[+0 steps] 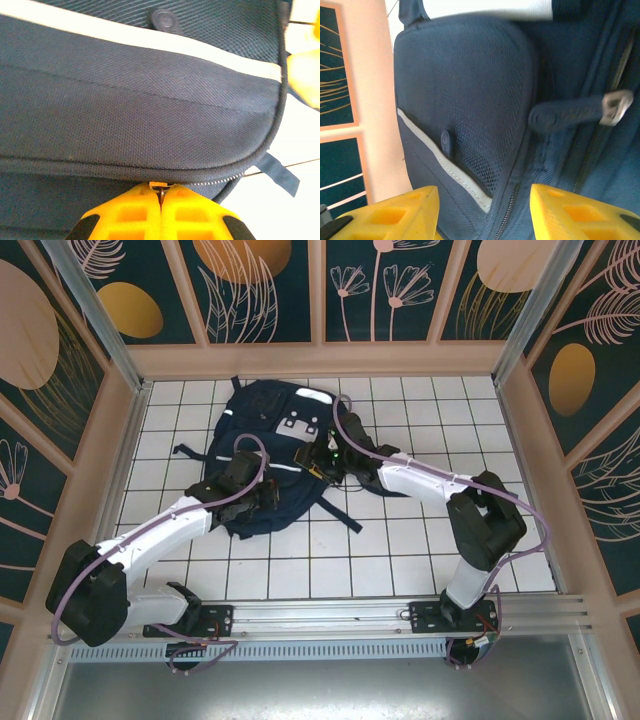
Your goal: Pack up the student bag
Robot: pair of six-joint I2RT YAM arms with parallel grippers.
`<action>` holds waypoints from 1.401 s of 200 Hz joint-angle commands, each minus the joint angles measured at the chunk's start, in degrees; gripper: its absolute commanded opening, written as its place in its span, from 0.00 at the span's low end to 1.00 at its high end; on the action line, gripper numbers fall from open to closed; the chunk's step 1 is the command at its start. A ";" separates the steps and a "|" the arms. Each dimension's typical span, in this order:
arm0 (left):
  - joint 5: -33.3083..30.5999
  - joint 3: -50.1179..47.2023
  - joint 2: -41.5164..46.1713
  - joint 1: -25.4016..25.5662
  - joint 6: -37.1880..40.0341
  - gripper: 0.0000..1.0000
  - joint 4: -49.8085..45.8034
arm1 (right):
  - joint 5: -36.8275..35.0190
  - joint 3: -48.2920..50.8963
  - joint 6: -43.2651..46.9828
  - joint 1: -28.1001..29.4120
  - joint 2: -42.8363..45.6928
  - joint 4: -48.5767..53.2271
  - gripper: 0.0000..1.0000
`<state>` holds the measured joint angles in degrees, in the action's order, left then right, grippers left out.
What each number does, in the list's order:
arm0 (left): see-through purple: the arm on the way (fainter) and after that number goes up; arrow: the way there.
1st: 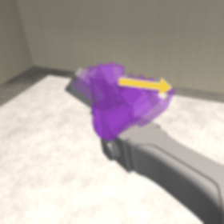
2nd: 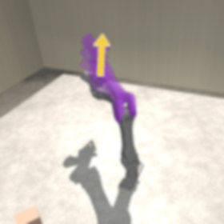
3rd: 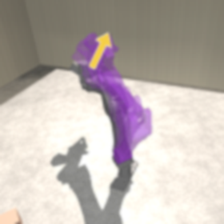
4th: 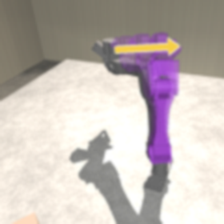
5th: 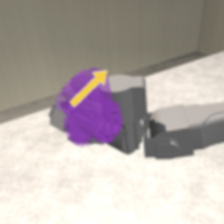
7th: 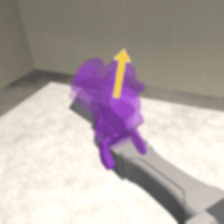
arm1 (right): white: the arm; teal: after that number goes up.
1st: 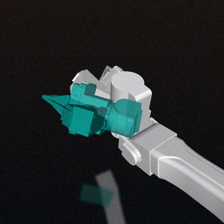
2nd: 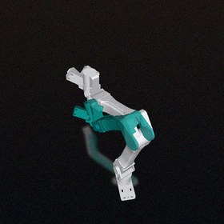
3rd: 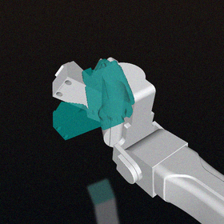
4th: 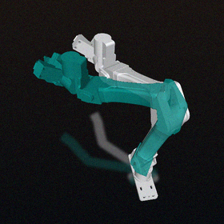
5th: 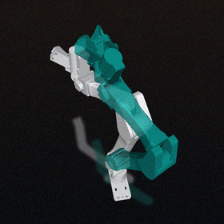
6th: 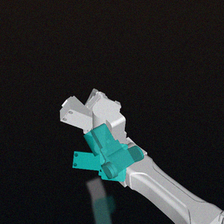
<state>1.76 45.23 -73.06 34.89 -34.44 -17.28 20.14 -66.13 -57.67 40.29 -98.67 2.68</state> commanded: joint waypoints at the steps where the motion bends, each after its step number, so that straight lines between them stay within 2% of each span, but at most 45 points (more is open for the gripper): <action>1: 6.05 0.36 0.32 0.96 2.47 0.00 6.96 | 3.09 0.73 -6.43 -0.12 1.39 -0.67 0.52; 24: 2.49 0.84 -1.25 1.11 2.05 0.00 4.89 | 3.76 -0.18 -7.71 -0.04 -0.04 1.84 0.47; 49: 0.97 0.05 -1.75 1.06 1.15 0.00 4.53 | 4.38 0.10 -8.00 -0.13 -0.84 -0.08 0.34; 74: 0.63 -1.49 -0.92 1.13 0.86 0.21 5.05 | 3.39 -0.40 -7.42 -0.23 -0.87 0.17 0.24; 86: 1.00 -2.68 -0.47 1.10 1.08 0.26 5.94 | 2.93 -0.41 -7.29 -0.30 -0.76 -0.07 0.22; 104: 1.86 -4.23 -0.66 1.08 1.07 0.27 7.40 | 3.15 -0.49 -7.22 -0.48 -0.79 -0.48 0.19; 136: 1.86 -4.10 -1.42 1.10 1.21 0.18 6.50 | 2.27 -0.92 -6.73 -0.50 -0.69 -0.07 0.14; 149: 1.81 -4.12 -0.70 1.06 1.39 0.12 6.10 | 0.92 -0.98 -6.58 -0.48 -0.63 0.91 0.14; 169: 0.86 -4.06 0.14 1.13 1.67 0.00 4.59 | -1.94 -0.78 -6.42 -0.57 -0.39 2.31 0.07; 215: -5.32 -1.97 2.62 0.97 1.99 0.00 -2.93 | -11.13 1.04 -6.17 -1.09 1.07 4.38 0.01; 280: -16.28 0.70 2.53 0.03 1.45 0.00 -13.17 | -20.03 1.52 -4.01 -3.12 3.11 7.77 0.00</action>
<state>-5.45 44.60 -71.18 36.10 -32.97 -19.68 14.13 -65.71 -63.51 40.82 -98.08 6.79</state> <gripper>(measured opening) 0.055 0.090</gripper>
